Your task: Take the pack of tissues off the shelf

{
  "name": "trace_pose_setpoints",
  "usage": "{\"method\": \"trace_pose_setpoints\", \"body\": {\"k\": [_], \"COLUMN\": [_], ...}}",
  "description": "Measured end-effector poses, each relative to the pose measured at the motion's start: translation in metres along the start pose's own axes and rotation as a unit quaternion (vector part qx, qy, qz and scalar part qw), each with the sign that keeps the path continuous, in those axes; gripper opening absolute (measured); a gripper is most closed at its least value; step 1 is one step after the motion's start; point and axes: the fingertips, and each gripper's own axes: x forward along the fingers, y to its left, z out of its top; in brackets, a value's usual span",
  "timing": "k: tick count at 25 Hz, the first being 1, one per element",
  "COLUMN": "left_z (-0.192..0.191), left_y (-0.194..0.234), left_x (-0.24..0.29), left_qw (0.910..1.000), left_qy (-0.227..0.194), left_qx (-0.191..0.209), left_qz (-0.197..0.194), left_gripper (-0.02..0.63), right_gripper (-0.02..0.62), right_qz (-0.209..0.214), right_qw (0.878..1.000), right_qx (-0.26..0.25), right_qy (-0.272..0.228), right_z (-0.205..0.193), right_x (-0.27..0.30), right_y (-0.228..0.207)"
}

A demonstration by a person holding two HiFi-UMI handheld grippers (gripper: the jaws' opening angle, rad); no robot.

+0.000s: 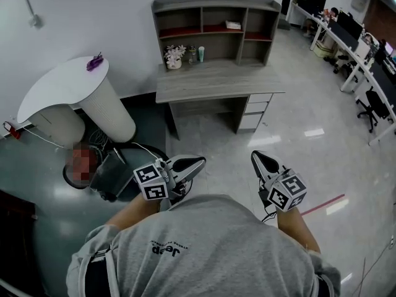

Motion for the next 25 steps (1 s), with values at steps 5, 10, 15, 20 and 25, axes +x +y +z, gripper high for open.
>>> {"method": "trace_pose_setpoints", "body": {"k": [5,10,15,20,25], "left_z": [-0.004,-0.004,-0.001,0.009,0.026], "left_y": [-0.005,-0.004,0.018,0.055,0.113], "left_x": [0.013,0.02,0.019,0.021,0.023], "left_qw": [0.9999,0.9998,0.9997,0.9992,0.9984], "left_qy": [0.002,0.003,0.006,0.002,0.006], "left_qx": [-0.002,0.003,-0.002,-0.006,-0.014], "left_qz": [-0.011,-0.021,-0.025,-0.04,-0.055], "left_gripper": [0.023,0.023,0.022,0.023,0.023], "right_gripper": [0.006,0.006,0.006,0.006,0.006], "right_qz": [-0.012,-0.023,-0.029,-0.045,-0.054], "right_qw": [1.0,1.0,1.0,0.999,0.999], "right_qx": [-0.005,-0.006,0.0,0.0,0.004], "right_qy": [0.001,0.0,0.002,0.007,0.006], "right_z": [0.0,0.0,-0.007,-0.008,0.002], "right_x": [-0.018,-0.022,-0.007,0.024,0.08], "right_y": [-0.008,-0.017,-0.023,-0.042,-0.059]}}
